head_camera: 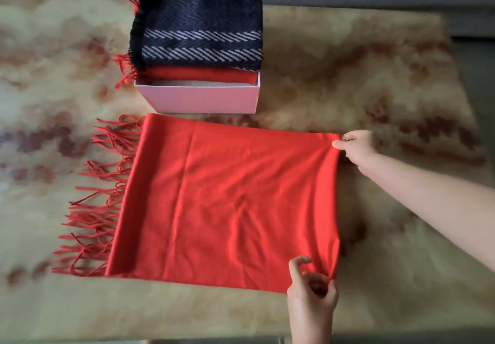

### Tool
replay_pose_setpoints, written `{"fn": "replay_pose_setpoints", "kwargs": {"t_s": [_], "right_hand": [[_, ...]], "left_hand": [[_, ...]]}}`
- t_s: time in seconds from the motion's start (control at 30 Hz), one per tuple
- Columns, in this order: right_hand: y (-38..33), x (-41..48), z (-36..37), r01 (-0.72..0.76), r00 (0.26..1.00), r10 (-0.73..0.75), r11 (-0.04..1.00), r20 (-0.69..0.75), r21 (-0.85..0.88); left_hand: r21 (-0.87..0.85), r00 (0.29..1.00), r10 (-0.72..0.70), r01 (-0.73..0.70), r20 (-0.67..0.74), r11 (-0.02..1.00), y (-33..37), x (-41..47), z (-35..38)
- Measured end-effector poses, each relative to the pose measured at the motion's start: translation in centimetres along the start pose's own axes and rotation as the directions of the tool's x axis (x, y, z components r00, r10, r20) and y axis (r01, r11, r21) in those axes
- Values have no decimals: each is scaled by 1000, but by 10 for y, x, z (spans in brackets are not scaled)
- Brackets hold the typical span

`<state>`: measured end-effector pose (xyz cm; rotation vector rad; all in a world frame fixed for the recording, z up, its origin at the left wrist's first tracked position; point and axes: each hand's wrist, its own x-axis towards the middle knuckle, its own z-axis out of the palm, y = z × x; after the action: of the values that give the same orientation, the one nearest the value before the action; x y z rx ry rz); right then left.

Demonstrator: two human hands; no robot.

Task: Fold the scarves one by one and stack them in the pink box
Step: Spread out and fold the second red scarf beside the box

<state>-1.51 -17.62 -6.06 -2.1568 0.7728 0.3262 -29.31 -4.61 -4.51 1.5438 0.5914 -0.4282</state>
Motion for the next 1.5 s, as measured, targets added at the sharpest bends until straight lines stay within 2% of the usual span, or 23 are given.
{"fn": "replay_pose_setpoints", "kwargs": {"t_s": [0.37,0.5,0.57,0.63,0.7,0.8,0.87,0.97,1.07,1.17,1.23,1.33,1.4,1.5], "right_hand": [[19,14,-21,22,999,-24,999,-45,-33],[22,8,-25,-3,1000,3,1000,9,5],[22,-3,-25,-40,998,40,999,51,-1],[28,-18,-24,-70,990,73,997,120,-31],[44,-37,-23,-63,986,73,996,151,-68],[74,-72,-20,4,993,21,979,119,-203],[89,-97,-18,26,992,3,973,125,-228],[109,-123,-13,41,990,2,951,138,-306],[119,-134,-10,38,993,10,911,114,-410],[121,-143,-9,18,997,18,902,80,-431],[124,-146,-7,1,996,38,908,85,-418],[126,-149,-4,-47,993,84,918,78,-394],[129,-153,-4,-74,991,109,925,73,-373],[136,-160,-5,-171,980,189,954,53,-246]], "left_hand": [[43,993,43,-48,108,998,-3,-1,26],[215,982,131,-158,135,964,-6,6,21],[336,958,280,-283,61,898,-4,13,9],[501,873,488,-433,25,749,1,25,-12],[650,803,594,-478,49,591,4,39,-42],[825,834,545,-368,89,429,1,62,-96],[895,869,484,-296,107,333,-6,77,-135],[930,920,391,-174,36,323,-12,92,-194],[929,921,382,-206,79,306,-15,95,-235],[932,921,388,-163,26,323,-12,98,-250],[944,918,398,-139,10,298,-10,99,-252],[930,917,395,-102,-49,353,-7,100,-253],[934,916,397,-97,-51,343,-7,100,-256],[944,897,436,-75,-77,321,2,102,-254]]}}
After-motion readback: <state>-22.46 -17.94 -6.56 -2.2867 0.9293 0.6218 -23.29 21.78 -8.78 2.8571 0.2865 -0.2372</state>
